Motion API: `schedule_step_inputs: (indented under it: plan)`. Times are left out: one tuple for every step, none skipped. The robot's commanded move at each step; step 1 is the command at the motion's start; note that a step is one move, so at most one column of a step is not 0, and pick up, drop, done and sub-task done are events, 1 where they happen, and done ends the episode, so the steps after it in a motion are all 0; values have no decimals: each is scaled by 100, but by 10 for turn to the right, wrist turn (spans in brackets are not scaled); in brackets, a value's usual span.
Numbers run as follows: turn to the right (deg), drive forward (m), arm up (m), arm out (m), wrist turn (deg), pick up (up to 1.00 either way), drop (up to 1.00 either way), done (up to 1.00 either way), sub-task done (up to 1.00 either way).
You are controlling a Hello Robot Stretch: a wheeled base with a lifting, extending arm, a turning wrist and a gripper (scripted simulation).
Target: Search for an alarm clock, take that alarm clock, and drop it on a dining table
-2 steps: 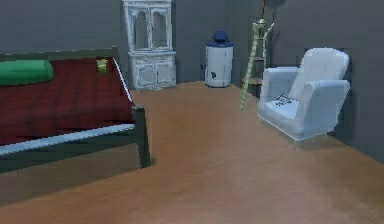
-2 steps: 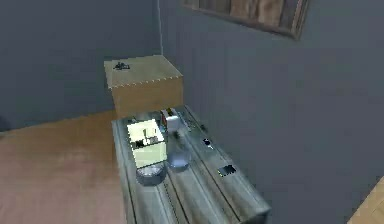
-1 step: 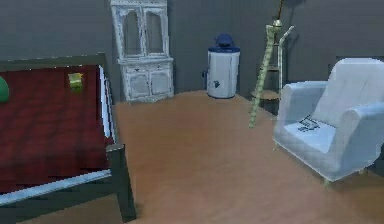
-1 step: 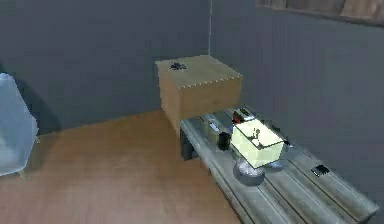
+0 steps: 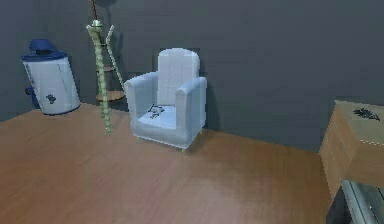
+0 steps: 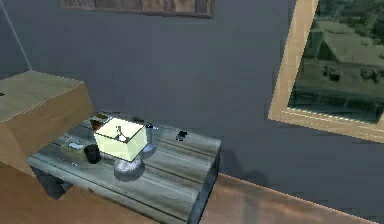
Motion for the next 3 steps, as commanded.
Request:
schedule_step_inputs:
  plan:
    - [120, 0, 0, 0, 0, 0, 0, 0, 0]
    - [0, 50, 0, 0, 0, 0, 0, 0, 0]
    - [450, 0, 0, 0, 0, 0, 0, 0, 0]
